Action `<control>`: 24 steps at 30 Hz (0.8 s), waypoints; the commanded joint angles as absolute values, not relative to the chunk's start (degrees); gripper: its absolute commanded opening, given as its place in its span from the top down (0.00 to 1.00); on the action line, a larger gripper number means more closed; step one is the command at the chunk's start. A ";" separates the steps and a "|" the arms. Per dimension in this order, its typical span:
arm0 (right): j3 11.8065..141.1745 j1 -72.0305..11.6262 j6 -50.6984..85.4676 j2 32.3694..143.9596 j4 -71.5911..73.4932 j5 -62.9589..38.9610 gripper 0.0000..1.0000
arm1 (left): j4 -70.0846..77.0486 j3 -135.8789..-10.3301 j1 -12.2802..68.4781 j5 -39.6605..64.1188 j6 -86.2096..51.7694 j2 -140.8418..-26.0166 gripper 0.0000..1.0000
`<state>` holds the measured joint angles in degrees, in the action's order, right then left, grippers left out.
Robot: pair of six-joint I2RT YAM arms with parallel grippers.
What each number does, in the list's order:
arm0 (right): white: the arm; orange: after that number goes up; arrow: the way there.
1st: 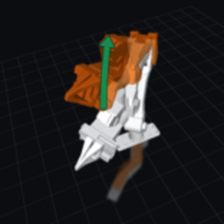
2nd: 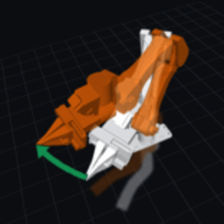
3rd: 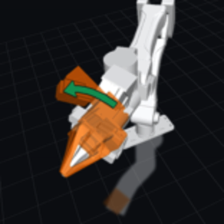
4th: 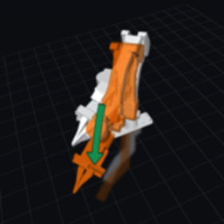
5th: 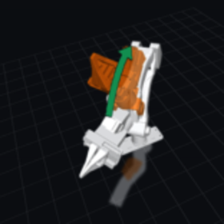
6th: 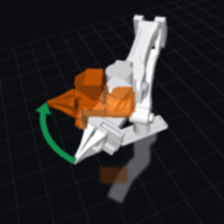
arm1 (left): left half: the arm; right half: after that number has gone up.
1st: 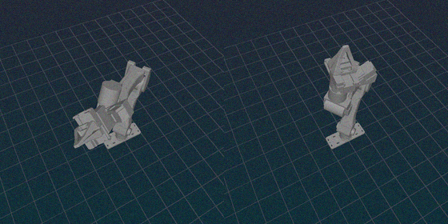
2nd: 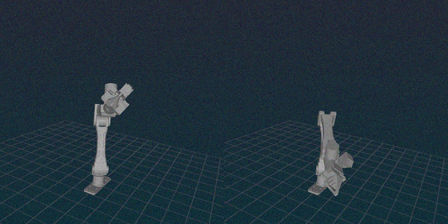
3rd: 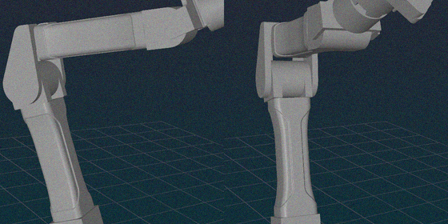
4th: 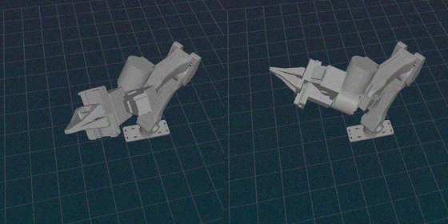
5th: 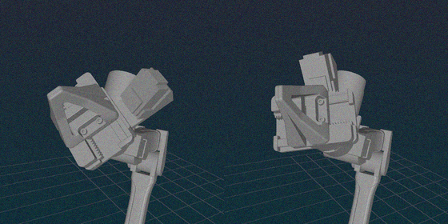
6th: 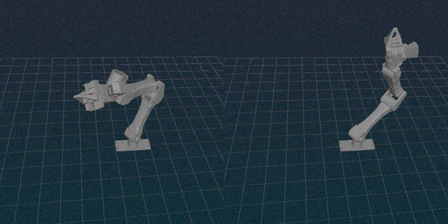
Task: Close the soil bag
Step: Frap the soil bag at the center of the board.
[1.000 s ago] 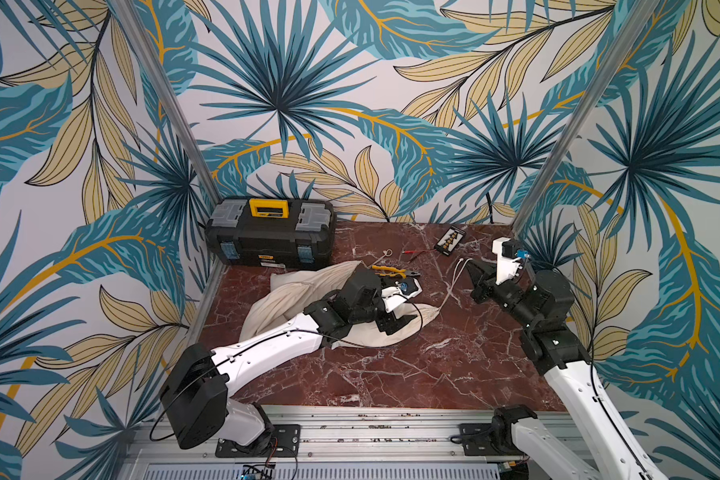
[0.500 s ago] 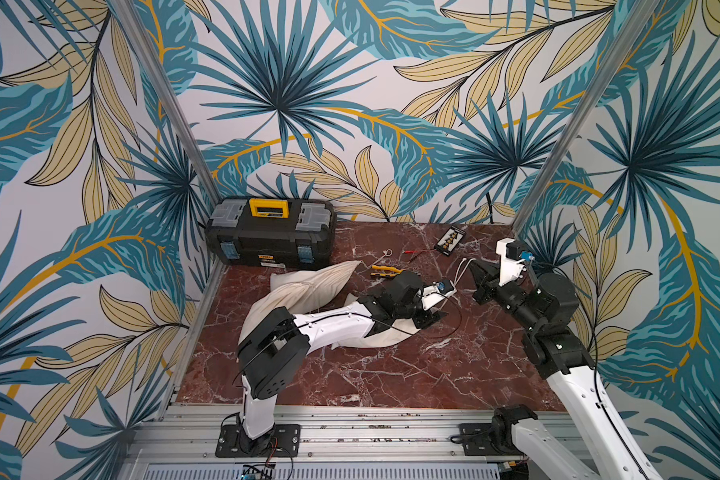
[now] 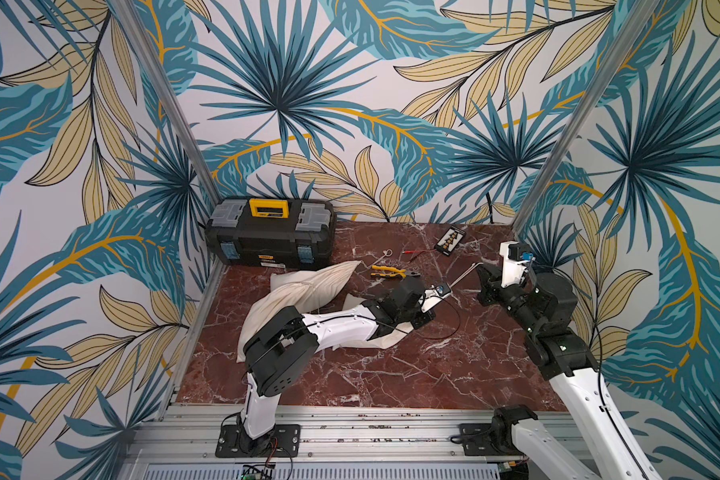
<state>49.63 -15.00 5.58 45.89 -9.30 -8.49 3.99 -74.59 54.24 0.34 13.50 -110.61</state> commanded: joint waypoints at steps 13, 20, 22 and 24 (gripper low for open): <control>56.89 -10.87 5.33 44.38 -6.14 2.91 1.00 | -21.07 -71.61 51.88 -20.67 1.49 -115.96 0.83; 54.87 -6.03 7.80 44.31 -5.73 0.58 1.00 | -22.31 -68.57 47.77 -21.93 -2.74 -114.04 0.83; 54.50 -4.14 8.43 43.98 -5.42 -0.45 1.00 | -20.65 -66.73 47.66 -22.99 -3.10 -112.98 0.79; 53.49 -2.40 9.33 43.57 -4.63 -1.64 1.00 | -19.32 -65.53 47.11 -23.29 -3.56 -112.59 0.76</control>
